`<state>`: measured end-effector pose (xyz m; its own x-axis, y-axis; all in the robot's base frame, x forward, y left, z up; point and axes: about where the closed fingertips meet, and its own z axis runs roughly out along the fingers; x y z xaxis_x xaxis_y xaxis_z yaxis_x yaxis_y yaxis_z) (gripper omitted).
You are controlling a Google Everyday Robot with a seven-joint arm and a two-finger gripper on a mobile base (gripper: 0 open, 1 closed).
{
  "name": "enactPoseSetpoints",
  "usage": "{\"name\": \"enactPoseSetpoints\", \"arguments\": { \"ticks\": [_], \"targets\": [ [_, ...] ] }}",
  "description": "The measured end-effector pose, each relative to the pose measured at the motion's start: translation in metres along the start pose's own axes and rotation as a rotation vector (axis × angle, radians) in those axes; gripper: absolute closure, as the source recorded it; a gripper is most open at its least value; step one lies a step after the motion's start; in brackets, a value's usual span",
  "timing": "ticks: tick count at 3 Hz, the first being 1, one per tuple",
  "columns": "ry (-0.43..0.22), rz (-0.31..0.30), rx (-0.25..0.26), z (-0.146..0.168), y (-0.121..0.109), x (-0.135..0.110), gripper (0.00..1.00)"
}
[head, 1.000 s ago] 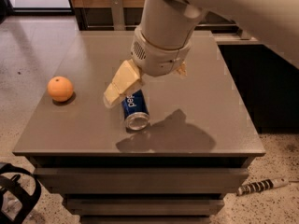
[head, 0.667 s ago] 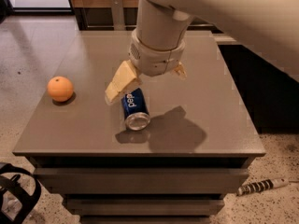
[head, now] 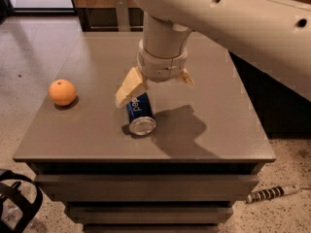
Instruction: Place pepsi can upright
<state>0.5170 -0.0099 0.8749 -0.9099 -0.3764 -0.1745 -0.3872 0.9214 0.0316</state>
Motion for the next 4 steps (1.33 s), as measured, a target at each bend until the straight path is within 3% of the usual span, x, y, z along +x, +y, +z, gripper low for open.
{"name": "enactPoseSetpoints", "arguments": {
  "ticks": [2,4],
  "targets": [
    [0.047,0.063,0.011,0.024,0.012,0.007,0.00],
    [0.069,0.044,0.023,0.038,0.030,-0.002,0.00]
  ]
}}
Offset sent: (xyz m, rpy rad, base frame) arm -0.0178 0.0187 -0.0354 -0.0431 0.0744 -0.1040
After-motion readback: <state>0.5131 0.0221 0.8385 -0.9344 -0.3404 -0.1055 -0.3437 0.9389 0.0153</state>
